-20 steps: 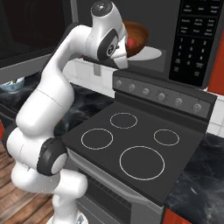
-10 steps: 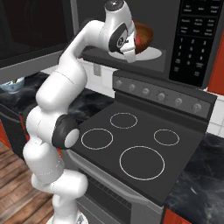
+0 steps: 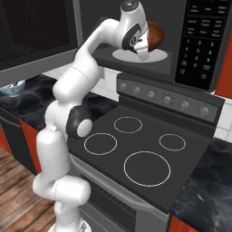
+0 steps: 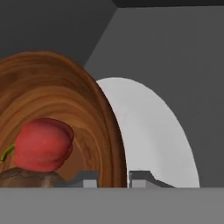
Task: Place the bowl containing the potato and bell pepper in the microwave. Close the microwave door and press the start button to microwave the meal.
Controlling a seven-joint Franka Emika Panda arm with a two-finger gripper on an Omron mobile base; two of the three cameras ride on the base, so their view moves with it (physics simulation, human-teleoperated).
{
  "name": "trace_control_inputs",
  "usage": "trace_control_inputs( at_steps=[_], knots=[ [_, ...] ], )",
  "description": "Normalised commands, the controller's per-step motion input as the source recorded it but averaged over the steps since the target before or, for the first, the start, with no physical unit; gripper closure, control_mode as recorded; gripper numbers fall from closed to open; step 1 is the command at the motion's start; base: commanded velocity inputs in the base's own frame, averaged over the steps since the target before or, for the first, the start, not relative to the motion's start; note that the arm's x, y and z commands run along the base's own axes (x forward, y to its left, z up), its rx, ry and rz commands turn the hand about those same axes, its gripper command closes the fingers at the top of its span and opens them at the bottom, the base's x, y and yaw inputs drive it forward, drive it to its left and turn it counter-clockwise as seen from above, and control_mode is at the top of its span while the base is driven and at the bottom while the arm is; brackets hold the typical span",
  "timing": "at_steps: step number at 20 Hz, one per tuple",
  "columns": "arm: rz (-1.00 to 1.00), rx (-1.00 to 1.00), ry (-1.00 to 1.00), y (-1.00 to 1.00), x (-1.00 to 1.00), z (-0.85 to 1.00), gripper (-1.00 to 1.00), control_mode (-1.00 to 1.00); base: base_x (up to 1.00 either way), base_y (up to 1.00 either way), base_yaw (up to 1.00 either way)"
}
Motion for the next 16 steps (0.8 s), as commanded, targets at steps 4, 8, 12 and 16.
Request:
trace_control_inputs(
  at_steps=[4, 8, 12, 16],
  knots=[
    [0.0, -0.02, 0.0, 0.04, 0.04, 0.04, -1.0, -1.0, 0.0, 0.0, 0.0],
    [0.0, -0.12, -0.12, 0.33, 0.0, -0.02, -1.0, -1.0, 0.0, 0.0, 0.0],
    [0.0, -0.21, -0.29, 0.49, 0.0, -0.51, -1.0, -1.0, 0.0, 0.0, 0.0],
    [0.0, -0.2, -0.36, 0.28, 0.0, -0.73, -1.0, -1.0, 0.0, 0.0, 0.0]
  ],
)
